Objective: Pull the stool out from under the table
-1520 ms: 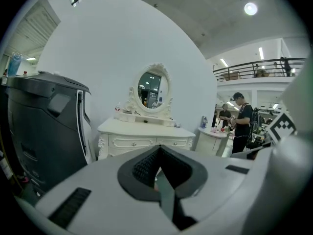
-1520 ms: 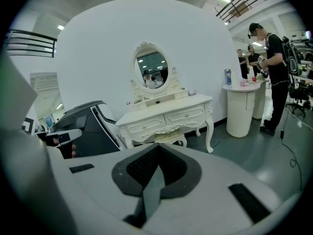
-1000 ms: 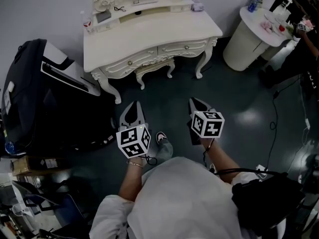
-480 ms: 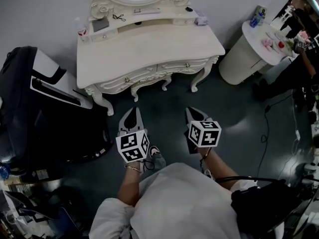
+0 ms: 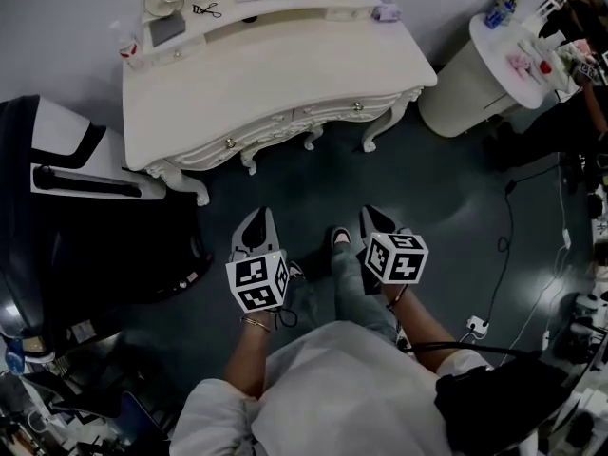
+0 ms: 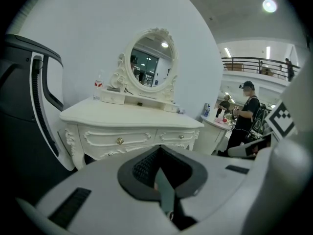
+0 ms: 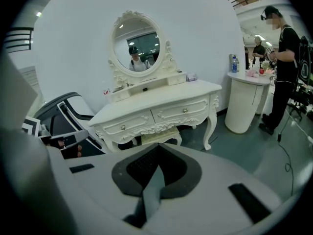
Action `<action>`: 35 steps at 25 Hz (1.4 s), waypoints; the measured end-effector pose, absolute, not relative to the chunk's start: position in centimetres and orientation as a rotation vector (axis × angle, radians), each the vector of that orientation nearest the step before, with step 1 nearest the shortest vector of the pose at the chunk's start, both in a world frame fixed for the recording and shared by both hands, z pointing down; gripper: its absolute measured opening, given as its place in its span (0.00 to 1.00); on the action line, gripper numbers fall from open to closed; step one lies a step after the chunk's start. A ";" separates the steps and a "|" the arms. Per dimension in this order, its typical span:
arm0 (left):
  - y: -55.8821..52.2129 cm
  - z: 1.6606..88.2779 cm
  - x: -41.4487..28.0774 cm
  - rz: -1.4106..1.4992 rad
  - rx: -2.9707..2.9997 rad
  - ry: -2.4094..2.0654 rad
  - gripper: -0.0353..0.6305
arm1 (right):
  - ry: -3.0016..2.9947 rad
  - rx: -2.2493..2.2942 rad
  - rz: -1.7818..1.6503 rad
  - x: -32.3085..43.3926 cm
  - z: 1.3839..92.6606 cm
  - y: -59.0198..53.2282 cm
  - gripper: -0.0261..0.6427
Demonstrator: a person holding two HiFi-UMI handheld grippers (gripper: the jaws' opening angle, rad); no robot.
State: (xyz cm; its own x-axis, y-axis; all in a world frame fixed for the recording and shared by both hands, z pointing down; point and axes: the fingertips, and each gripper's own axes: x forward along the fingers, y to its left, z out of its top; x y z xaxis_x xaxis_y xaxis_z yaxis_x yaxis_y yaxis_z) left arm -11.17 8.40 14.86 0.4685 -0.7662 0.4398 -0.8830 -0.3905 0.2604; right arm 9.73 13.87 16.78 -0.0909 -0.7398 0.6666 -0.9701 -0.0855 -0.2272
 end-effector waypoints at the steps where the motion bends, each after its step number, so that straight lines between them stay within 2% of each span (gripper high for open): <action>1: 8.3 15.3 -11.0 0.357 2.261 -1.373 0.06 | -1.859 1.847 0.983 9.9 17.3 13.7 0.04; 11: 6.1 17.1 -9.8 0.452 2.219 -1.411 0.06 | -1.914 1.765 1.003 11.6 19.5 9.0 0.04; 15: 4.8 19.8 -8.9 0.504 2.212 -1.401 0.06 | -1.949 1.733 1.019 12.7 23.0 7.3 0.04; 22: 2.9 30.2 -5.1 0.687 2.290 -1.287 0.06 | -1.982 1.675 0.965 12.8 32.5 3.3 0.04; 28: 0.3 39.5 -4.2 0.620 2.202 -1.313 0.06 | -1.990 1.627 1.002 11.7 41.6 2.1 0.04; 35: 0.6 49.6 -5.7 0.619 2.108 -1.341 0.06 | -1.946 1.683 1.000 14.1 50.0 2.0 0.04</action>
